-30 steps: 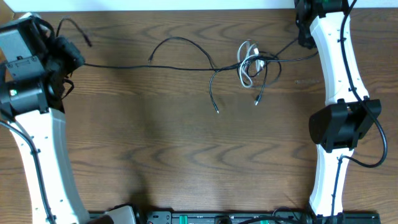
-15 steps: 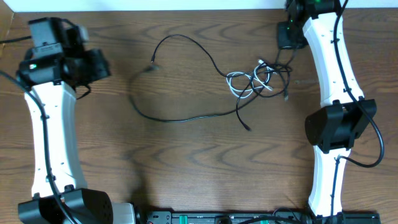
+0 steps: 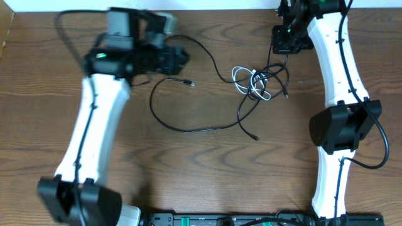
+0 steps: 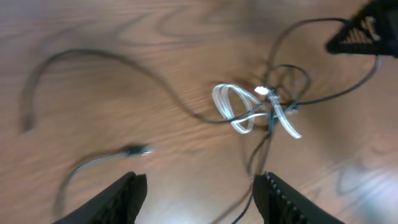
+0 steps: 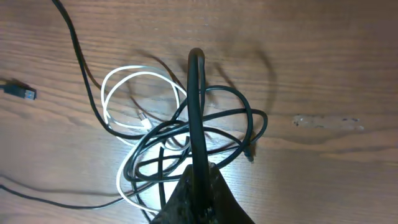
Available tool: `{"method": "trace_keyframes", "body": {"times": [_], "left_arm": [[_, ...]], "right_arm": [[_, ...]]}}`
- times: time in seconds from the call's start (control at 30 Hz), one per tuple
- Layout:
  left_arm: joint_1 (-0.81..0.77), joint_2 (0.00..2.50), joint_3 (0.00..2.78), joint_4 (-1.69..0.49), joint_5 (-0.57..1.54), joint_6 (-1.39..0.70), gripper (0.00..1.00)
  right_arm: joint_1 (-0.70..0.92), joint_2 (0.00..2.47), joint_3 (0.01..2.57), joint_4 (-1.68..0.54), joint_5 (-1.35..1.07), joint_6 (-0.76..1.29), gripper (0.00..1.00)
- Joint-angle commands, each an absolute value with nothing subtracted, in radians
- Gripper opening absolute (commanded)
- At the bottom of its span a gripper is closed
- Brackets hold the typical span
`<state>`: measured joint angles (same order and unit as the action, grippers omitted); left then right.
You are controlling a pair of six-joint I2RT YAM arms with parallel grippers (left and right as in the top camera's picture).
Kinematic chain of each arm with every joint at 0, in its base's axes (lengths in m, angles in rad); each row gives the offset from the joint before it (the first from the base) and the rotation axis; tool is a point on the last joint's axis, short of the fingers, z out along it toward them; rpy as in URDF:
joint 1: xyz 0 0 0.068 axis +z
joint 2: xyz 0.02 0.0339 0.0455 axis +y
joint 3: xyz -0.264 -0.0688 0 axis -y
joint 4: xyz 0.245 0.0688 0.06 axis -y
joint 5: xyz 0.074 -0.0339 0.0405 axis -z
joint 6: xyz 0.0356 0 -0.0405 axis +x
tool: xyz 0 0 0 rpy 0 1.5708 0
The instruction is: Untangle cables
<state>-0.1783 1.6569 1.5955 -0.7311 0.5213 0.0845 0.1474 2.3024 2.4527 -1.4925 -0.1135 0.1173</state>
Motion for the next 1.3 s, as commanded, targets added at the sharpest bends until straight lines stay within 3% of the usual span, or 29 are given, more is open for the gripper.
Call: {"method": "trace_keyframes", "body": {"times": [0.0, 0.13, 0.43, 1.0, 1.07, 1.13, 1.17, 1.23, 1.27], "left_arm": [[-0.253, 1.752, 1.584, -0.674, 0.543, 0.050, 0.61], [-0.342, 1.860, 1.584, -0.562, 0.543, -0.002, 0.61], [-0.510, 2.042, 1.584, -0.337, 0.550, -0.024, 0.75], [-0.567, 2.172, 1.584, -0.221, 0.484, -0.024, 0.74], [-0.574, 2.190, 1.584, -0.215, 0.461, -0.024, 0.71], [-0.574, 2.202, 1.584, -0.215, 0.437, -0.024, 0.59], [-0.574, 2.204, 1.584, -0.216, 0.430, -0.024, 0.45], [-0.568, 2.203, 1.584, -0.214, 0.406, -0.024, 0.08], [-0.566, 2.199, 1.586, -0.215, 0.395, -0.024, 0.07]], "right_arm": [[0.128, 2.269, 2.431, -1.498, -0.157, 0.105, 0.01], [0.127, 2.269, 2.430, -1.500, -0.168, 0.095, 0.01], [0.112, 2.269, 2.430, -1.503, -0.173, 0.095, 0.01], [0.108, 2.269, 2.430, -1.507, -0.172, 0.080, 0.01], [0.107, 2.269, 2.430, -1.508, -0.172, 0.080, 0.01], [0.105, 2.269, 2.430, -1.511, -0.172, 0.080, 0.01], [0.104, 2.269, 2.430, -1.511, -0.172, 0.080, 0.01], [0.099, 2.269, 2.430, -1.511, -0.172, 0.080, 0.01], [0.098, 2.269, 2.430, -1.511, -0.172, 0.080, 0.01]]}}
